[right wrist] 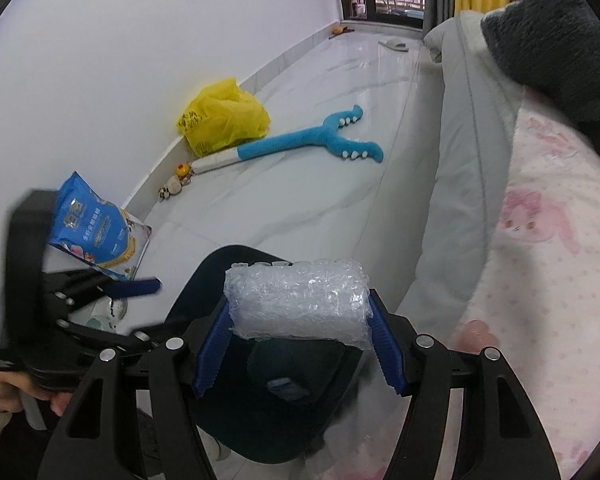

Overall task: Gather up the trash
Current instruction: 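Open the left tool over the bin while the right tool releases the bubble wrap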

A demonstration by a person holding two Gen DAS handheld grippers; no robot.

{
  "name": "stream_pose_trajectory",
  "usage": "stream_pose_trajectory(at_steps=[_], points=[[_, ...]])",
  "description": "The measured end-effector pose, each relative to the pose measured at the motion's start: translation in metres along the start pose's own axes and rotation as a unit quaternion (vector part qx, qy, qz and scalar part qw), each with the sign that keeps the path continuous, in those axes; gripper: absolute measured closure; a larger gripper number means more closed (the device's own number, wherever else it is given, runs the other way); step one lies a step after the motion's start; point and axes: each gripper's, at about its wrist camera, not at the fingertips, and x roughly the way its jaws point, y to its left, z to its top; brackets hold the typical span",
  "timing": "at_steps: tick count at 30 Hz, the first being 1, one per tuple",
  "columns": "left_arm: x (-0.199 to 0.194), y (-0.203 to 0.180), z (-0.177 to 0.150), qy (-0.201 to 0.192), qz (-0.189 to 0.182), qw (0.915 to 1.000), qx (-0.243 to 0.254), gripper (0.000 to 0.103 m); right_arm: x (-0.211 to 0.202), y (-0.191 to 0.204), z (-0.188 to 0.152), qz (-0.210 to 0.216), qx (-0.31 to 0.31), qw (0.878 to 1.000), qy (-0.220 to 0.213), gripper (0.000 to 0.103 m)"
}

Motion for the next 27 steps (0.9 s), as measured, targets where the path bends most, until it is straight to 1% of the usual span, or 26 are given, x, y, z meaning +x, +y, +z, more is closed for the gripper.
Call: stream_pose_trajectory(at_steps=[4,8,12,17,22,27], points=[[-0.017,0.007,0.004,-0.035,-0.002,0.9994,-0.002,0.037,0.017,0.004,-0.005,0.003,0.002,1.0,0.024,0.037],[-0.034,0.01,0.009,-0.071,-0.007,0.9975,0.003,0.041,0.035,0.013,-0.013,0.009,0.002,0.999,0.046,0.037],[-0.05,0.011,0.012,-0.1,-0.009,0.9949,0.008,0.048,0.051,0.023,-0.019,0.014,-0.003,0.998,0.065,0.037],[-0.066,0.014,0.015,-0.121,-0.011,0.9926,0.008,0.056,0.075,0.038,-0.026,0.024,-0.008,0.995,0.096,0.037],[-0.08,0.013,0.017,-0.143,-0.015,0.9895,0.012,0.058,0.101,0.05,-0.04,0.027,-0.015,0.991,0.132,0.037],[-0.097,0.009,0.019,-0.168,-0.019,0.9855,0.018,0.06,0.118,0.052,-0.05,0.022,-0.014,0.988,0.153,0.037]])
